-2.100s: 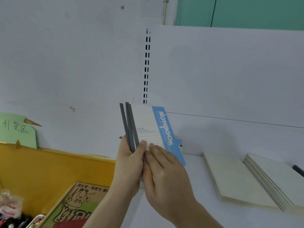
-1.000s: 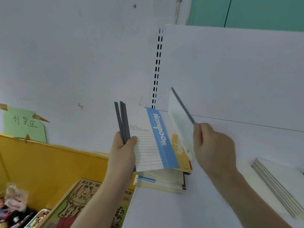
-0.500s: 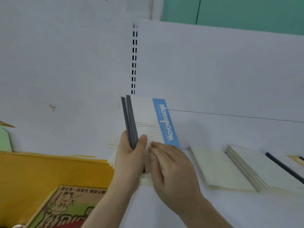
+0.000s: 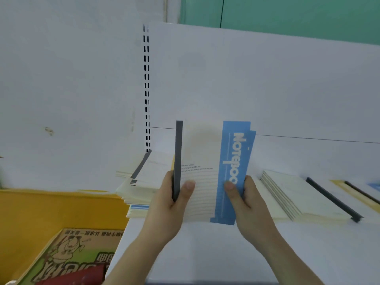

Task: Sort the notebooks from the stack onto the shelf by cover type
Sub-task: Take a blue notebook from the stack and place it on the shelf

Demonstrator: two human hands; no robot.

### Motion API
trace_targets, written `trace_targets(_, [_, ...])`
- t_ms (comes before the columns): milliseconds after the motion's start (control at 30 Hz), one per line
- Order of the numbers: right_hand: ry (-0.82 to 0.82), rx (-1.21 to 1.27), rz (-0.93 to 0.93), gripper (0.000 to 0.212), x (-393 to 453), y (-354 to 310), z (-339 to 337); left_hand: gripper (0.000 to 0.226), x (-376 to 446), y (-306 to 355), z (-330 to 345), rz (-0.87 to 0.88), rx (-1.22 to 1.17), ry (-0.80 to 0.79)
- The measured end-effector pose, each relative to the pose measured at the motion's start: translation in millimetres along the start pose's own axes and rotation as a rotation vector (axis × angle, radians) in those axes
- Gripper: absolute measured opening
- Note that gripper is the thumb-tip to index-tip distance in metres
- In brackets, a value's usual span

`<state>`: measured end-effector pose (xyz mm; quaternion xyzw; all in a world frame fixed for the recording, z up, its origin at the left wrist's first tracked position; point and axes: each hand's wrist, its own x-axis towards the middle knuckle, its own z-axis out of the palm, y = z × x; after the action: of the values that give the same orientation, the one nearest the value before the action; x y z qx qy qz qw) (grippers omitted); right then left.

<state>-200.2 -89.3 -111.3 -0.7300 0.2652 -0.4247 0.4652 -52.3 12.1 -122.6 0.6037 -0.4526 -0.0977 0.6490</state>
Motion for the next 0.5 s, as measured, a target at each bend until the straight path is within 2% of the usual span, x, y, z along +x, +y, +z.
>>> trace_targets(100, [-0.002, -0.004, -0.023, 0.012, -10, 20, -13, 0.022, -15, -5, 10, -0.061, 0.04, -0.033])
trace_targets(333, [-0.126, 0.013, 0.019, 0.017, -32, 54, -16, 0.039, -43, -17, 30, -0.21, 0.052, 0.108])
trace_targets(500, [-0.109, 0.102, 0.008, 0.023, -36, 54, -14, 0.041, -53, -17, 35, -0.248, 0.128, 0.149])
